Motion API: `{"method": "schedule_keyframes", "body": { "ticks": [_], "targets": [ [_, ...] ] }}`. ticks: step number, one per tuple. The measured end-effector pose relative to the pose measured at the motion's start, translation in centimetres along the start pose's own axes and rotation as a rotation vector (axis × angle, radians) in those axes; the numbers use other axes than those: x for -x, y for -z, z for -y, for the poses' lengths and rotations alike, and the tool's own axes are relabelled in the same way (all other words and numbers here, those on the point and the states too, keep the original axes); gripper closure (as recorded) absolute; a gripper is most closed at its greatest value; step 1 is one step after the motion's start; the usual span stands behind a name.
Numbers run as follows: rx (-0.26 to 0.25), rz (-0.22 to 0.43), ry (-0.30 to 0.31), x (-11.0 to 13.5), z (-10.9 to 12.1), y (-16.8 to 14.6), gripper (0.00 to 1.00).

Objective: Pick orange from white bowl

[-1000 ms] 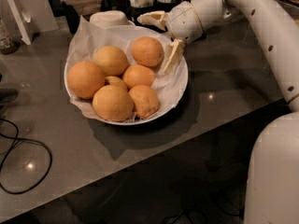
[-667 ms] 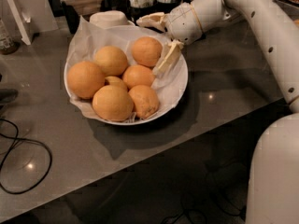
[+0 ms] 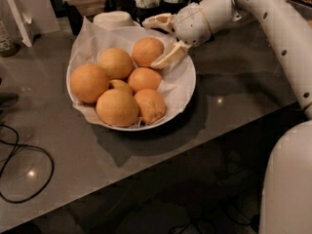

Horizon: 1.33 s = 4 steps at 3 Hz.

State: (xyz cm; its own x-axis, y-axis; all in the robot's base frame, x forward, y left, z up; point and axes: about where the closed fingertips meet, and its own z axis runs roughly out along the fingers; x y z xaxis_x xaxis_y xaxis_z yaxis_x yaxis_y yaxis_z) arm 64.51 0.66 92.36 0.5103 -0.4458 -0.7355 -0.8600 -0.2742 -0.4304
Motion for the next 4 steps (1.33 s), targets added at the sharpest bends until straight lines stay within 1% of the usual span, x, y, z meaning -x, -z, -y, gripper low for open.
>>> {"method": "schedule_keyframes", "body": {
  "ticks": [1,2,3,4],
  "targets": [
    [0.000,0.000,0.000,0.2,0.1,0.2,0.86],
    [-0.003,-0.002,0.003,0.4,0.1,0.3,1.00],
    [-0.012,-0.005,0.037,0.5,0.0,-0.1,1.00],
    [0.005,0.005,0.070,0.8,0.4,-1.3,1.00]
  ]
}}
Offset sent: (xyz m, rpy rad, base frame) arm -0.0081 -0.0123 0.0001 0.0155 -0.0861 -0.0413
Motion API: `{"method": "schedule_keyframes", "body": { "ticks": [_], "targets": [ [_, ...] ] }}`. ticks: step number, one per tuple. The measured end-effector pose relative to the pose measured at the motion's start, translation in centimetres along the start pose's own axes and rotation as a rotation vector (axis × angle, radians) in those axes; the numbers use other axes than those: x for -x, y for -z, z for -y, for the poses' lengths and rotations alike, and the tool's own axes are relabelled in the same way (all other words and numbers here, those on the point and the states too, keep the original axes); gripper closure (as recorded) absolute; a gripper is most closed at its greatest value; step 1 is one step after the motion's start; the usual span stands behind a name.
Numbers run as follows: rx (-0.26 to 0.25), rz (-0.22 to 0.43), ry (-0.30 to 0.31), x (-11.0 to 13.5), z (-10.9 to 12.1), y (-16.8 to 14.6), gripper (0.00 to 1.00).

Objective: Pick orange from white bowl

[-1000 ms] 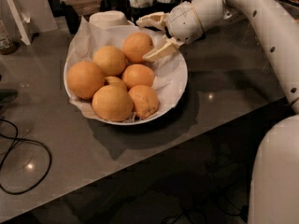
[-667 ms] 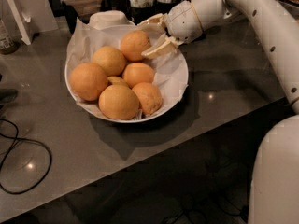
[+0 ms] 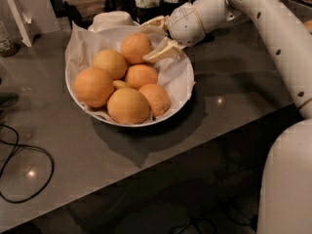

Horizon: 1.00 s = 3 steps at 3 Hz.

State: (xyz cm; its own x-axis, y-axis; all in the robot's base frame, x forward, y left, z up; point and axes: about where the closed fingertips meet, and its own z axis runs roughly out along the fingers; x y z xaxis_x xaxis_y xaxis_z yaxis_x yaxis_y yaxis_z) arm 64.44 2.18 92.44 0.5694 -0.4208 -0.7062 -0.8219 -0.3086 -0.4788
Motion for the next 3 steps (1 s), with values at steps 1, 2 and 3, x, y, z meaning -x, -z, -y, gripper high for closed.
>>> {"method": "schedule_keyframes", "body": {
  "ticks": [1,2,3],
  "targets": [
    [0.019,0.018,0.047,1.34,0.69,-0.69,1.00],
    [0.019,0.018,0.047,1.34,0.69,-0.70,1.00],
    [0.020,0.019,0.047,1.34,0.70,-0.71,0.81]
  ]
}}
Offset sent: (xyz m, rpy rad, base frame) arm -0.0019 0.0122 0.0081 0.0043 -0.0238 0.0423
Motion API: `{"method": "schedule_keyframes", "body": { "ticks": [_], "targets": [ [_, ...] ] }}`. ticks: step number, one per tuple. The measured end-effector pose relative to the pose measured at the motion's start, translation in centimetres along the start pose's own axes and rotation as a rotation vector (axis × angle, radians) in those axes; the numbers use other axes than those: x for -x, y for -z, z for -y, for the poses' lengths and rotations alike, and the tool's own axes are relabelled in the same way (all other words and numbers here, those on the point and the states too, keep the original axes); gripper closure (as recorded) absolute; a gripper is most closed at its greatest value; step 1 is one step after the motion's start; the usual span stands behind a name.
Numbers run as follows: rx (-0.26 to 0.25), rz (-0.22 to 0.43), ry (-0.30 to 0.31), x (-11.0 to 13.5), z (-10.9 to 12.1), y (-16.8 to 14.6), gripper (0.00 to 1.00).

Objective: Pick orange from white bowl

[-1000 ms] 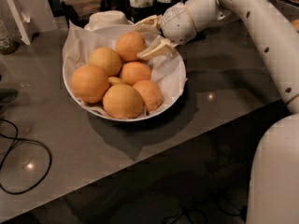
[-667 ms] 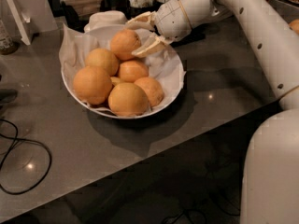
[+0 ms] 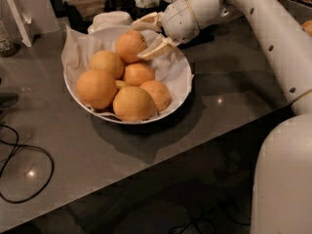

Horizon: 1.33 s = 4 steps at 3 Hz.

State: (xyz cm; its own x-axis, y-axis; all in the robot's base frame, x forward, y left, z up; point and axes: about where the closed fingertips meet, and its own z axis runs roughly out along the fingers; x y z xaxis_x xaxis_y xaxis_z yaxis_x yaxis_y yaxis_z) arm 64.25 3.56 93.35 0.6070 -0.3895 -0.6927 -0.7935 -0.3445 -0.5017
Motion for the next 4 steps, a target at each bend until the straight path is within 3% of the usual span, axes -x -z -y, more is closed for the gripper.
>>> {"method": "schedule_keyframes", "body": {
  "ticks": [3,4],
  "targets": [
    [0.056,0.018,0.001,-0.3,0.9,-2.0,0.11],
    [0.082,0.024,-0.001,-0.4,1.3,-2.6,0.00]
  ]
}}
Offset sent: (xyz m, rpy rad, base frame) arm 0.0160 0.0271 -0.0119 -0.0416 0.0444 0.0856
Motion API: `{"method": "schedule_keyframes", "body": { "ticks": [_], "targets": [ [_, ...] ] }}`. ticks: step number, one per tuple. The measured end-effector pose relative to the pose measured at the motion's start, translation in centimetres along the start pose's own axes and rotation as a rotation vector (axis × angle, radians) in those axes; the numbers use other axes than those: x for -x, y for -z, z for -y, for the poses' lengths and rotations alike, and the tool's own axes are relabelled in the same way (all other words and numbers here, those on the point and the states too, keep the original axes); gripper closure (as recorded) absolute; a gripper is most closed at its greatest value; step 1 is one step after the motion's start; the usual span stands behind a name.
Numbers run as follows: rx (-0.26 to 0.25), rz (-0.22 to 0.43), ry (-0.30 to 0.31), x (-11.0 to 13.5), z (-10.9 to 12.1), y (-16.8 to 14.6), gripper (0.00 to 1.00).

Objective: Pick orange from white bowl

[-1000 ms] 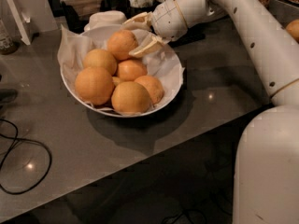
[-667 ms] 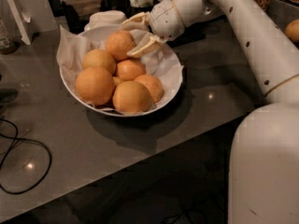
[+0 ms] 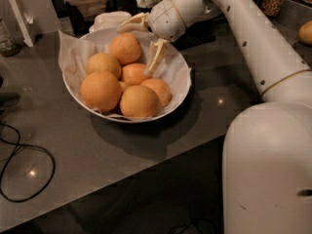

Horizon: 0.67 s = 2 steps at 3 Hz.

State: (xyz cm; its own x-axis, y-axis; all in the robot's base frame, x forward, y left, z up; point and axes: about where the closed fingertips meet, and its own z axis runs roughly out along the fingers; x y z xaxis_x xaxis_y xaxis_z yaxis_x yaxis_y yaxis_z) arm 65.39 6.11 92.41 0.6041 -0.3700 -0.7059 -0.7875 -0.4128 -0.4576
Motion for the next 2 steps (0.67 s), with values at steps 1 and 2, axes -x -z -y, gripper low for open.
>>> {"method": "schedule_keyframes", "body": {
  "ticks": [1,2],
  "targets": [
    [0.048,0.012,0.006,-0.3,0.6,-1.8,0.00],
    [0.080,0.020,0.021,-0.4,1.5,-3.3,0.02]
  ]
}}
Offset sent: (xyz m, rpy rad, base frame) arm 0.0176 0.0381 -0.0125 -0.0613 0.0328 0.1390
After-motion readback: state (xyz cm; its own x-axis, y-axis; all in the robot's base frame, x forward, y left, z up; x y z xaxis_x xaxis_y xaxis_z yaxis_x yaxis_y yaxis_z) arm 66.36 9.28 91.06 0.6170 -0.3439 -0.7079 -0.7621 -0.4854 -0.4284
